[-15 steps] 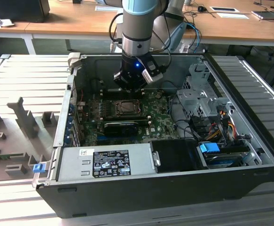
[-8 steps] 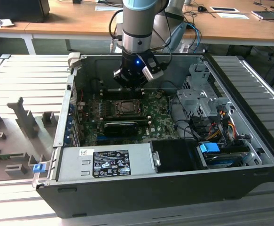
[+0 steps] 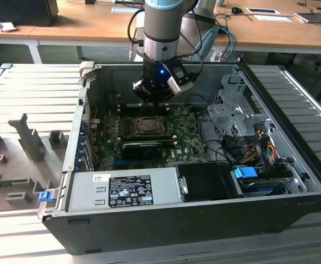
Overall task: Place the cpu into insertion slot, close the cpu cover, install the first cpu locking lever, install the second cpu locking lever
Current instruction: 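Install the second cpu locking lever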
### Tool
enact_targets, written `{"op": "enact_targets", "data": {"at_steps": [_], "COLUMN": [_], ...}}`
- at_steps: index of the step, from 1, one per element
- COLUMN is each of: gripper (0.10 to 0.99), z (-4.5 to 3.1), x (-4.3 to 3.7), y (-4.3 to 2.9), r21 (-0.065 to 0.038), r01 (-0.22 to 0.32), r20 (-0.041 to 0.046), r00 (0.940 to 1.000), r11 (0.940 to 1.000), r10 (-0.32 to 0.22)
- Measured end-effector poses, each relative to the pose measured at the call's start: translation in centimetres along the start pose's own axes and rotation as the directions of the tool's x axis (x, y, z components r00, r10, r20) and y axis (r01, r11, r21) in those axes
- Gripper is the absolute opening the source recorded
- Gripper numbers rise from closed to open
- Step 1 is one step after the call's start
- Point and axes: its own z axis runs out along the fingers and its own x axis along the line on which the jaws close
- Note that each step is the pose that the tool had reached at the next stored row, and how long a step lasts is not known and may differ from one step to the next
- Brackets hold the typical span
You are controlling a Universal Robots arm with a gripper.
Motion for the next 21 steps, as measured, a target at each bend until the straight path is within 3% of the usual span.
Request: {"op": "enact_targets", "data": {"at_steps": [5,8,9,12,14,17,21], "gripper": [0.106,0.106,0.106,0.106,0.106,0.106,0.106], "z": [-0.06,-0.55,-1.02,-1.14,-1.17,-1.22,-0.91], "x": [0.06,0.06,0.06,0.07,0.10,0.20,0.26], "y": [-0.88,-0.93,-0.91,-1.10,-1.56,-3.14,-3.84], "r21": [0.000,0.000,0.000,0.000,0.000,0.000,-0.005], "r01": [-0.002,-0.010,-0.013,-0.018,-0.019,-0.020,-0.021], "r20": [0.0002,0.0005,0.0006,0.0011,0.0010,0.0002,-0.0118], "r00": [1.0000,1.0000,0.9999,0.9998,0.9998,0.9998,0.9997], "r11": [1.0000,1.0000,0.9999,0.9998,0.9998,0.9998,0.9998], "r10": [0.002,0.010,0.013,0.018,0.019,0.020,0.021]}}
